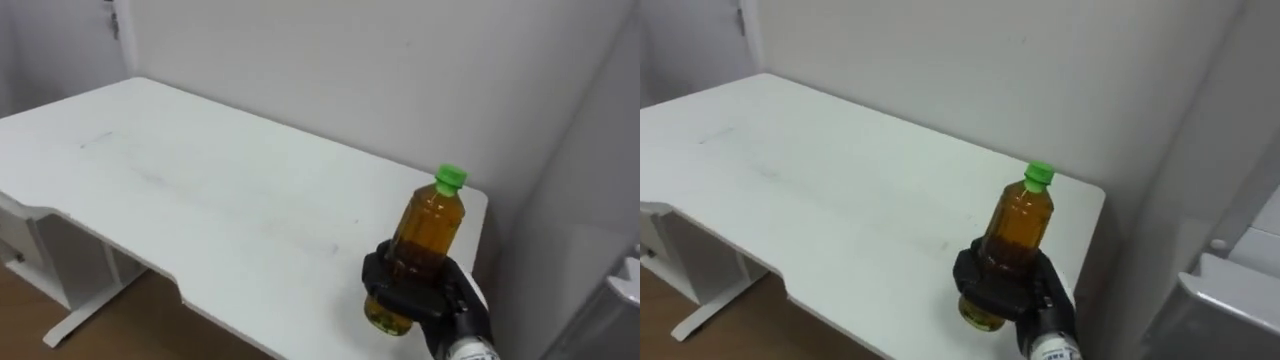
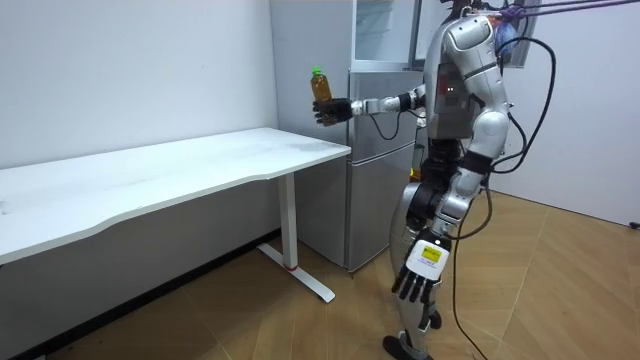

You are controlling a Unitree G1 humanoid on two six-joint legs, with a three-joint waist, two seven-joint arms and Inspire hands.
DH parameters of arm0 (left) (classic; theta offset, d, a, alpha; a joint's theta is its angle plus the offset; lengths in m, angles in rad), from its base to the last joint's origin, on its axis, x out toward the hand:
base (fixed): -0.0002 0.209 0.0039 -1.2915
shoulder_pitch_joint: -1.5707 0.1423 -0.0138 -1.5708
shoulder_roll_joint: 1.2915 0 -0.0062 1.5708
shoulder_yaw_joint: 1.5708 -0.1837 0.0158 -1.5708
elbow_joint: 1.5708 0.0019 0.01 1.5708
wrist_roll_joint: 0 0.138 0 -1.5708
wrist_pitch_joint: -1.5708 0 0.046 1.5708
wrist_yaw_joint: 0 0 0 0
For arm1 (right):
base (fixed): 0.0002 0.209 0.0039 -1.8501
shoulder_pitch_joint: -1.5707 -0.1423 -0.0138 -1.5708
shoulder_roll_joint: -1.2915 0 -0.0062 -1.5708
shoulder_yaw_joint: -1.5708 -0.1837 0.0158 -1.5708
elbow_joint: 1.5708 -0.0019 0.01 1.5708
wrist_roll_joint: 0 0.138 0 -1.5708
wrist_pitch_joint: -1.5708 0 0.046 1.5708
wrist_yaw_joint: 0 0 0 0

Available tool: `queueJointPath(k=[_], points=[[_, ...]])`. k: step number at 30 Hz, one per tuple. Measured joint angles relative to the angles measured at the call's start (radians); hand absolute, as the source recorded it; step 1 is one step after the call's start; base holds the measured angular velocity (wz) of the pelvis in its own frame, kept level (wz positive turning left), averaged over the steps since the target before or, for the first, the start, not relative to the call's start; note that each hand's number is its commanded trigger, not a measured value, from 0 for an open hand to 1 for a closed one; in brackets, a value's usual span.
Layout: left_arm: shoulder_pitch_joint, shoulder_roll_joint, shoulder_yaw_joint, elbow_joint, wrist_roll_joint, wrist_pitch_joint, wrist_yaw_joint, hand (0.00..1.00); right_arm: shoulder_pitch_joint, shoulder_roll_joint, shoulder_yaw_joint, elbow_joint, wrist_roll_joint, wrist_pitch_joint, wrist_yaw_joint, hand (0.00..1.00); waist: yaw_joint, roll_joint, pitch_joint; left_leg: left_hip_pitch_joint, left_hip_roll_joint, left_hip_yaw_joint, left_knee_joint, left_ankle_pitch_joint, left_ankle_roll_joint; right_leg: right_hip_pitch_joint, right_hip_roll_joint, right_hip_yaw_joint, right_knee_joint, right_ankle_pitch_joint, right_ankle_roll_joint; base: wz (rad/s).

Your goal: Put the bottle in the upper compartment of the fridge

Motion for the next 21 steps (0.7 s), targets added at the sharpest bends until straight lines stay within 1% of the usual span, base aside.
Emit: queueJointPath(k=[1, 2, 3, 4, 5, 6, 7, 9, 10, 12, 13, 15, 17, 19, 21], points=[[-0.006, 0.000, 0.006, 0.009, -0.001, -0.006, 0.002, 0.00, 0.013, 0.000, -0.008, -0.032, -0.003, 0.000, 0.005, 1.00, -0.013, 0.003, -0.0011, 0.001, 0.003, 0.011, 0.000, 0.000, 0.000, -0.004, 0.003, 0.009, 0.000, 0.004, -0.002, -0.35], [-0.008, 0.000, 0.009, 0.014, 0.000, -0.008, 0.002, 0.00, 0.021, -0.001, -0.013, -0.049, -0.003, 0.000, 0.009, 1.00, -0.016, 0.006, -0.0039, 0.001, 0.004, 0.018, 0.000, 0.000, 0.000, -0.007, 0.004, 0.013, 0.000, 0.005, -0.004, -0.32], [-0.017, -0.003, 0.016, 0.035, -0.002, -0.014, 0.003, 0.00, 0.037, -0.004, -0.020, -0.085, -0.003, 0.000, 0.019, 1.00, -0.021, 0.012, -0.0117, 0.003, 0.006, 0.031, -0.002, 0.000, 0.000, -0.013, 0.006, 0.024, 0.001, 0.008, -0.006, -0.30], [-0.023, -0.006, 0.016, 0.045, -0.001, -0.015, 0.005, 0.00, 0.046, -0.006, -0.021, -0.113, -0.004, -0.001, 0.027, 1.00, -0.035, 0.019, -0.0159, 0.011, 0.007, 0.041, -0.006, 0.000, 0.000, -0.014, 0.008, 0.037, 0.003, 0.009, -0.006, -0.29], [-0.023, -0.008, 0.016, 0.047, -0.002, -0.016, 0.005, 0.00, 0.049, -0.007, -0.021, -0.124, -0.007, -0.001, 0.036, 1.00, -0.040, 0.023, -0.0178, 0.016, 0.008, 0.047, -0.008, 0.000, 0.000, -0.013, 0.009, 0.042, 0.005, 0.009, -0.006, -0.24], [-0.023, -0.012, 0.016, 0.049, -0.002, -0.019, 0.006, 0.00, 0.062, -0.015, -0.021, -0.154, -0.013, -0.001, 0.050, 1.00, -0.052, 0.031, -0.0244, 0.019, 0.009, 0.055, -0.009, 0.000, 0.000, -0.014, 0.010, 0.053, 0.006, 0.010, -0.006, -0.17], [-0.025, -0.014, 0.016, 0.050, -0.002, -0.026, 0.007, 0.00, 0.073, -0.030, -0.020, -0.192, -0.014, 0.000, 0.071, 1.00, -0.064, 0.036, -0.0269, 0.024, 0.009, 0.057, -0.012, 0.000, 0.000, -0.014, 0.010, 0.061, 0.009, 0.010, -0.006, -0.16], [-0.026, -0.014, 0.016, 0.062, -0.002, -0.043, 0.015, 0.00, 0.078, -0.042, -0.020, -0.241, -0.019, 0.000, 0.097, 1.00, -0.068, 0.040, -0.0271, 0.040, 0.011, 0.075, -0.026, 0.000, 0.000, -0.013, 0.015, 0.077, 0.013, 0.010, -0.007, -0.25], [-0.029, -0.014, 0.016, 0.070, -0.002, -0.044, 0.024, 0.00, 0.078, -0.048, -0.021, -0.272, -0.023, 0.000, 0.106, 1.00, -0.075, 0.041, -0.0273, 0.050, 0.013, 0.084, -0.031, 0.000, 0.000, -0.010, 0.018, 0.088, 0.014, 0.011, -0.008, -0.27], [-0.028, -0.014, 0.017, 0.072, -0.002, -0.044, 0.031, 0.00, 0.077, -0.060, -0.029, -0.316, -0.033, 0.000, 0.117, 1.00, -0.089, 0.038, -0.0281, 0.057, 0.013, 0.094, -0.035, -0.001, -0.001, -0.011, 0.018, 0.092, 0.019, 0.011, -0.008, -0.15], [-0.029, -0.014, 0.017, 0.075, -0.001, -0.046, 0.031, 0.00, 0.078, -0.066, -0.034, -0.345, -0.034, 0.001, 0.128, 1.00, -0.094, 0.037, -0.0272, 0.061, 0.013, 0.097, -0.036, -0.001, -0.001, -0.011, 0.018, 0.096, 0.019, 0.011, -0.009, -0.12], [-0.032, -0.014, 0.017, 0.086, 0.000, -0.052, 0.031, 0.00, 0.078, -0.066, -0.046, -0.385, -0.039, 0.001, 0.150, 1.00, -0.104, 0.033, -0.0264, 0.067, 0.012, 0.101, -0.037, -0.001, -0.001, -0.008, 0.018, 0.099, 0.020, 0.012, -0.010, -0.07], [-0.033, -0.014, 0.020, 0.092, -0.001, -0.056, 0.030, 0.00, 0.078, -0.068, -0.072, -0.424, -0.038, 0.001, 0.158, 1.00, -0.118, 0.026, -0.0258, 0.071, 0.012, 0.101, -0.037, -0.001, -0.001, -0.002, 0.018, 0.098, 0.019, 0.012, -0.010, 0.00], [-0.028, -0.016, 0.022, 0.092, -0.001, -0.061, 0.030, 0.00, 0.078, -0.075, -0.129, -0.485, -0.041, 0.001, 0.164, 1.00, -0.129, 0.019, -0.0244, 0.079, 0.012, 0.104, -0.040, -0.001, 0.000, 0.002, 0.020, 0.104, 0.019, 0.012, -0.010, -0.04], [-0.024, -0.018, 0.037, 0.092, -0.001, -0.063, 0.031, 0.00, 0.078, -0.080, -0.171, -0.535, -0.049, 0.001, 0.164, 1.00, -0.137, 0.014, -0.0199, 0.082, 0.013, 0.106, -0.042, -0.002, -0.001, 0.003, 0.021, 0.108, 0.019, 0.012, -0.010, -0.06]])
